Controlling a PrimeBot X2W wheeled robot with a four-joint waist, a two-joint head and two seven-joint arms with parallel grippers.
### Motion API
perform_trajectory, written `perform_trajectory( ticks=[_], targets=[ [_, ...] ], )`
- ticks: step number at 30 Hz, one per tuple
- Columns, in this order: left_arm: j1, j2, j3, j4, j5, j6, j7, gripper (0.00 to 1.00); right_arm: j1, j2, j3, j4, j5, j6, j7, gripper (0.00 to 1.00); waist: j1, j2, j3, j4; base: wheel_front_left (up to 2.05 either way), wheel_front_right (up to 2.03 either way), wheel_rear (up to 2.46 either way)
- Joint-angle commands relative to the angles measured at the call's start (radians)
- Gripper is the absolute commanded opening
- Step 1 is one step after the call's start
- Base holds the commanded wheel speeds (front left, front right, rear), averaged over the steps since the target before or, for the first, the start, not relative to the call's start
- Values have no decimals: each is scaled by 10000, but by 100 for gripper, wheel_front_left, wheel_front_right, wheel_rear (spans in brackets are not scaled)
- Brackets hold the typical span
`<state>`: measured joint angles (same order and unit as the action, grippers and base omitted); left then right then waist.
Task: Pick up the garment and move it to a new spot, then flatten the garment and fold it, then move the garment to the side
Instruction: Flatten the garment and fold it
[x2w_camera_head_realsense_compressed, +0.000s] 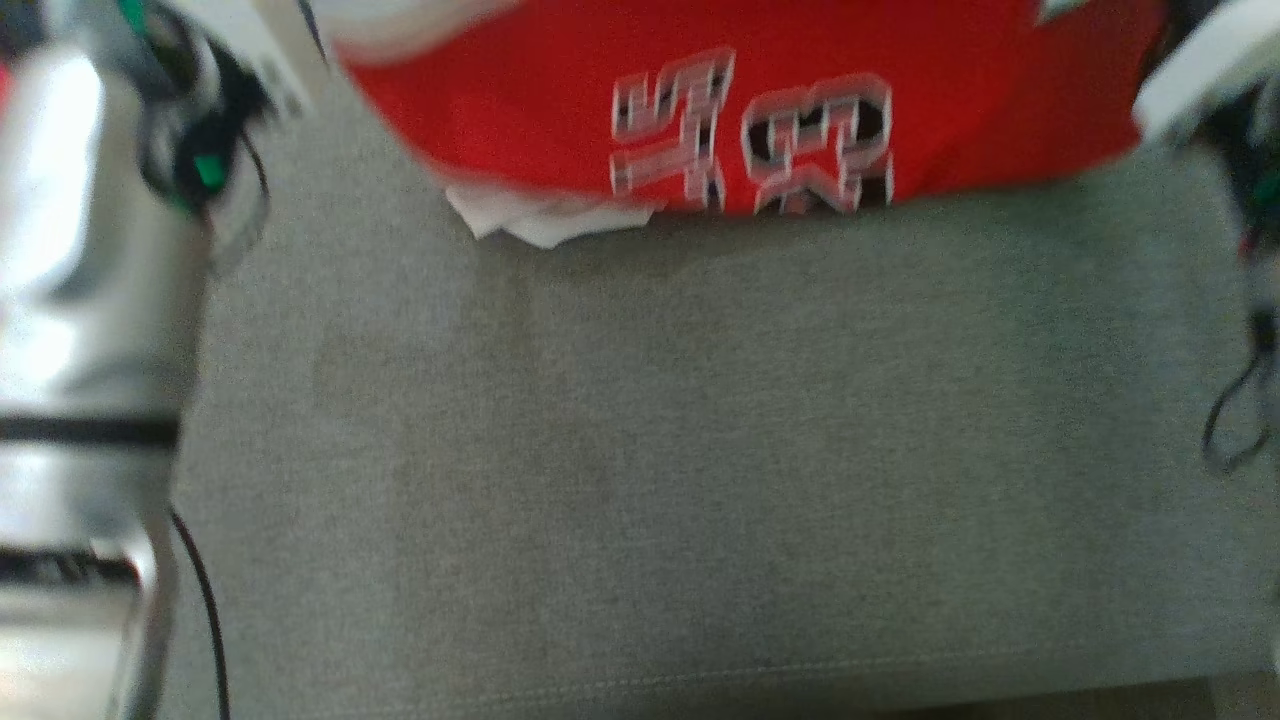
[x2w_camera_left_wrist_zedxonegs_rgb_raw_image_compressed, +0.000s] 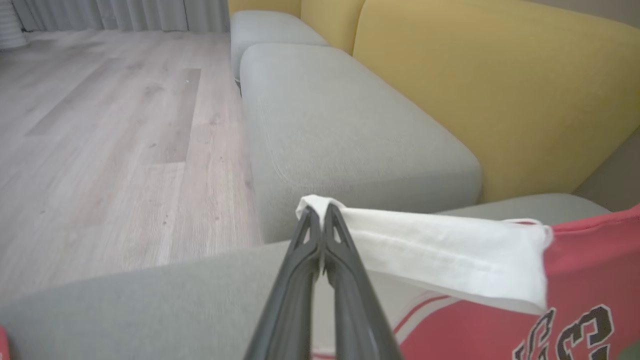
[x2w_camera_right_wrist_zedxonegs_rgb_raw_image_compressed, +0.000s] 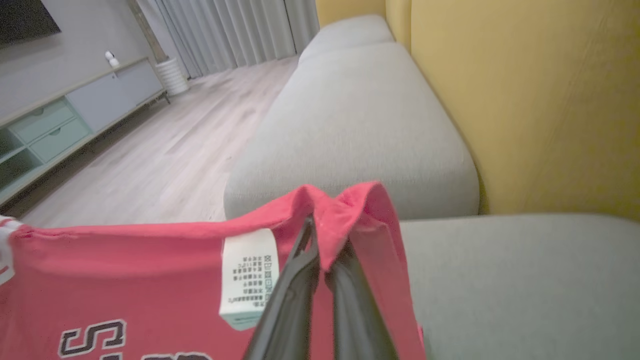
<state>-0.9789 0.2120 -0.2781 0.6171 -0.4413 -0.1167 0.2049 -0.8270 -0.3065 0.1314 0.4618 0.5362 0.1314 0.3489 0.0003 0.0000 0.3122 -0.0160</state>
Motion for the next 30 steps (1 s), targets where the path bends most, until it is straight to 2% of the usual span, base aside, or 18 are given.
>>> perform_trajectory(
  ticks=[1,5,6,13,18,24,30],
  targets=[
    [-1534,409,265,203,139,-50,-362,0,-1322,-217,319,89,79,-7,-382,0,-3,0,852,284,0,0,0],
    [-3680,354,266,1250,166,-91,-1110,0,-3506,-350,733,1056,174,-7,-1119,0,-3,0,1307,354,0,0,0],
    [-3680,354,266,1250,166,-91,-1110,0,-3506,-350,733,1056,174,-7,-1119,0,-3,0,1307,354,0,0,0],
    [-6690,271,689,2743,-287,-116,-1991,0,-6638,-367,1404,2481,370,-7,-1989,0,-3,0,1650,358,0,0,0],
    [-8313,222,844,3498,-606,-128,-2371,0,-8244,-459,1759,3368,481,-7,-2487,0,-3,0,1743,336,0,0,0],
    [-9310,159,521,4301,-755,-136,-2222,0,-9109,-587,2421,4155,739,-7,-2759,0,-3,0,1754,432,0,0,0],
    [-8816,204,-98,4890,-1086,-138,-1815,0,-8510,-705,3290,4591,1349,-7,-2973,0,-3,0,1653,683,0,0,0]
  ],
)
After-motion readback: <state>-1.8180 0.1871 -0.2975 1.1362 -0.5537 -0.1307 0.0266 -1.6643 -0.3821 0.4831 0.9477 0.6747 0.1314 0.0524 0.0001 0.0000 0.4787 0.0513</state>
